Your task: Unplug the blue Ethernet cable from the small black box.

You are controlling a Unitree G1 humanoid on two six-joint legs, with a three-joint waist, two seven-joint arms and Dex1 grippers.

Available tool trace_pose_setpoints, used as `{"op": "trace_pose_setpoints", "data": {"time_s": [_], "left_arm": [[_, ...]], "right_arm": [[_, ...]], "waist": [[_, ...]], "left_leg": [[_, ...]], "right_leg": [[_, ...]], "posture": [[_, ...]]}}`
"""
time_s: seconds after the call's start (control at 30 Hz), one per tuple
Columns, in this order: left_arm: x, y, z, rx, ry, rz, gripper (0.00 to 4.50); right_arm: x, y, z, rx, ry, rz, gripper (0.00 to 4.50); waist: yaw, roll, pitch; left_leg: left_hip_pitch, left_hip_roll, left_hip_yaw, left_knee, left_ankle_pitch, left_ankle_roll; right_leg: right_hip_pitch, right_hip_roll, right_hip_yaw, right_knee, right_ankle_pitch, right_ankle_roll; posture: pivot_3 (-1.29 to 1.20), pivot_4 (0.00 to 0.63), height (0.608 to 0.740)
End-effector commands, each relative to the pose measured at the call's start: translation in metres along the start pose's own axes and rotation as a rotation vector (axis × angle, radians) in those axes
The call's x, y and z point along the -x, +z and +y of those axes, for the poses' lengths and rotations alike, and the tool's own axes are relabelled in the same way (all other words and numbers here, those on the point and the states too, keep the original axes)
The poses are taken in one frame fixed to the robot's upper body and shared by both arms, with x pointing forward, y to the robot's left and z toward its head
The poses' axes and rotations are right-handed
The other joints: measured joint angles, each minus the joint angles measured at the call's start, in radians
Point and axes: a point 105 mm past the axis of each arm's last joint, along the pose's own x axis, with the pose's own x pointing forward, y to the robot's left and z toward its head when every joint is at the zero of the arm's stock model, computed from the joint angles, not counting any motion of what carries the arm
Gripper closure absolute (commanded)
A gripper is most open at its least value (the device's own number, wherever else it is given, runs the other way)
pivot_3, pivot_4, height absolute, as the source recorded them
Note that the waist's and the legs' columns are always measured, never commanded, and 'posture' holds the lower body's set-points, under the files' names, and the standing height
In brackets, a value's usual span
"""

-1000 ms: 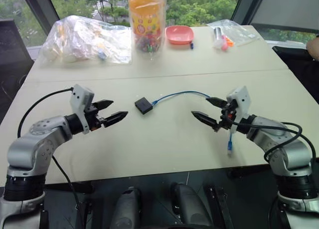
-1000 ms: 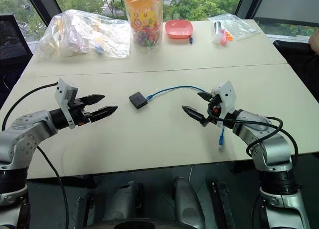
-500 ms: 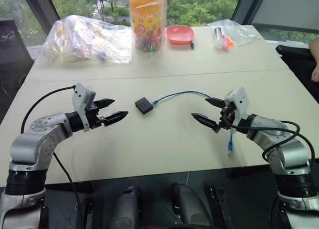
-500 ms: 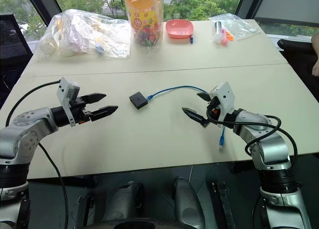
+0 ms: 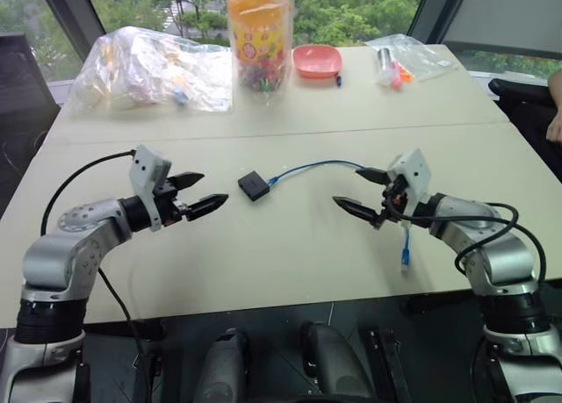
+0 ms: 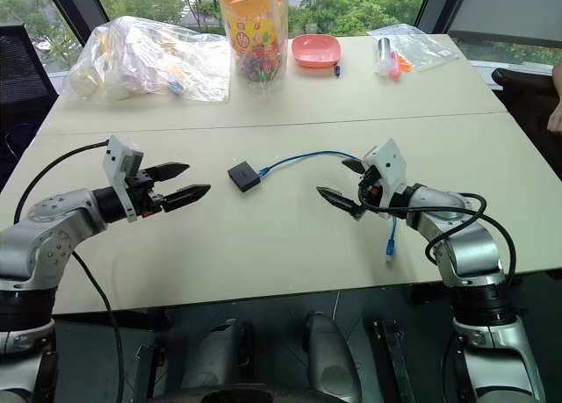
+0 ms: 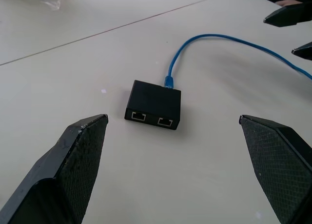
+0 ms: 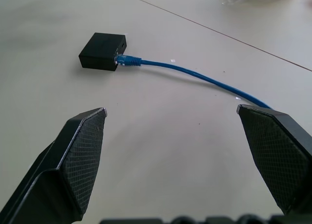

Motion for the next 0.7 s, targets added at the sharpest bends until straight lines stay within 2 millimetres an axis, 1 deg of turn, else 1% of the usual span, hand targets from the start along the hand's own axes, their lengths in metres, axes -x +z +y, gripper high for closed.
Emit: {"op": "trace_pose_setpoints", "data": {"time_s": [0.03, 0.07, 0.17, 0.27, 0.3, 0.4, 0.43, 0.47, 0.53, 0.57, 0.7], "left_arm": [[0.001, 0.014, 0.002, -0.059, -0.013, -0.023, 0.03], [0.001, 0.015, 0.002, -0.063, -0.022, -0.019, 0.03], [0.009, 0.016, 0.000, -0.086, -0.090, 0.029, 0.03], [0.019, 0.015, -0.005, -0.085, -0.164, 0.080, 0.03], [0.024, 0.014, -0.006, -0.082, -0.181, 0.098, 0.03], [0.029, 0.014, -0.010, -0.082, -0.203, 0.121, 0.03], [0.032, 0.015, -0.009, -0.087, -0.173, 0.108, 0.03], [0.037, 0.014, -0.010, -0.085, -0.140, 0.091, 0.03], [0.043, 0.011, -0.013, -0.075, -0.095, 0.071, 0.03], [0.044, 0.010, -0.015, -0.070, -0.085, 0.067, 0.03], [0.047, 0.006, -0.024, -0.045, -0.022, 0.036, 0.03]], "right_arm": [[-0.014, 0.020, 0.002, 0.080, 0.047, -0.048, 0.00], [-0.019, 0.023, 0.003, 0.093, 0.067, -0.051, 0.00], [-0.052, 0.031, 0.006, 0.227, 0.181, 0.002, 0.00], [-0.078, 0.033, 0.007, 0.266, 0.289, 0.051, 0.00], [-0.090, 0.032, 0.006, 0.279, 0.318, 0.075, 0.00], [-0.110, 0.029, 0.000, 0.313, 0.354, 0.129, 0.00], [-0.121, 0.026, -0.001, 0.338, 0.351, 0.180, 0.00], [-0.129, 0.018, 0.000, 0.392, 0.358, 0.256, 0.00], [-0.136, 0.010, 0.000, 0.459, 0.354, 0.343, 0.00], [-0.138, 0.009, 0.000, 0.470, 0.344, 0.358, 0.00], [-0.154, 0.010, 0.009, 0.491, 0.305, 0.387, 0.00]], "waist": [[-0.002, 0.000, 0.000], [-0.005, 0.000, 0.000], [-0.010, 0.000, 0.000], [-0.011, 0.000, 0.000], [-0.010, 0.000, 0.000], [-0.007, 0.000, 0.000], [-0.006, 0.000, 0.000], [-0.009, 0.001, 0.000], [-0.013, 0.000, 0.000], [-0.013, 0.000, 0.000], [-0.010, 0.000, 0.000]], "left_leg": [[0.000, 0.000, 0.000, 0.000, 0.000, 0.000], [0.000, 0.000, 0.000, 0.000, 0.000, 0.000], [0.001, 0.001, 0.001, 0.001, 0.000, 0.000], [0.002, 0.001, 0.001, 0.000, 0.000, 0.000], [0.002, 0.001, 0.000, 0.000, 0.000, 0.000], [0.002, 0.001, 0.001, 0.000, 0.000, 0.000], [0.001, 0.001, 0.000, 0.000, 0.000, 0.000], [0.001, 0.001, 0.000, 0.000, 0.000, 0.000], [0.001, 0.001, 0.002, 0.000, 0.000, 0.000], [0.001, 0.001, 0.002, -0.001, 0.000, 0.000], [0.002, 0.000, 0.001, -0.001, 0.000, -0.001]], "right_leg": [[0.000, 0.000, 0.000, 0.000, 0.000, 0.000], [0.000, 0.000, 0.000, 0.000, 0.000, 0.000], [0.000, 0.001, 0.000, 0.001, 0.001, -0.001], [-0.001, 0.002, 0.000, 0.003, 0.001, -0.001], [-0.001, 0.002, 0.000, 0.004, 0.000, -0.001], [-0.001, 0.002, 0.000, 0.004, 0.000, -0.001], [-0.001, 0.002, 0.000, 0.004, 0.000, -0.001], [-0.001, 0.001, 0.000, 0.004, 0.000, -0.001], [-0.002, -0.001, 0.001, 0.004, 0.000, -0.001], [-0.002, -0.001, 0.001, 0.004, 0.000, -0.001], [-0.002, -0.003, 0.000, 0.008, 0.000, -0.001]], "posture": [[0.00, 0.150, 0.740], [0.00, 0.150, 0.740], [0.00, 0.150, 0.740], [0.00, 0.150, 0.740], [0.00, 0.150, 0.740], [0.00, 0.150, 0.740], [0.00, 0.150, 0.740], [0.00, 0.150, 0.740], [0.00, 0.150, 0.740], [0.00, 0.150, 0.740], [0.00, 0.150, 0.740]]}}
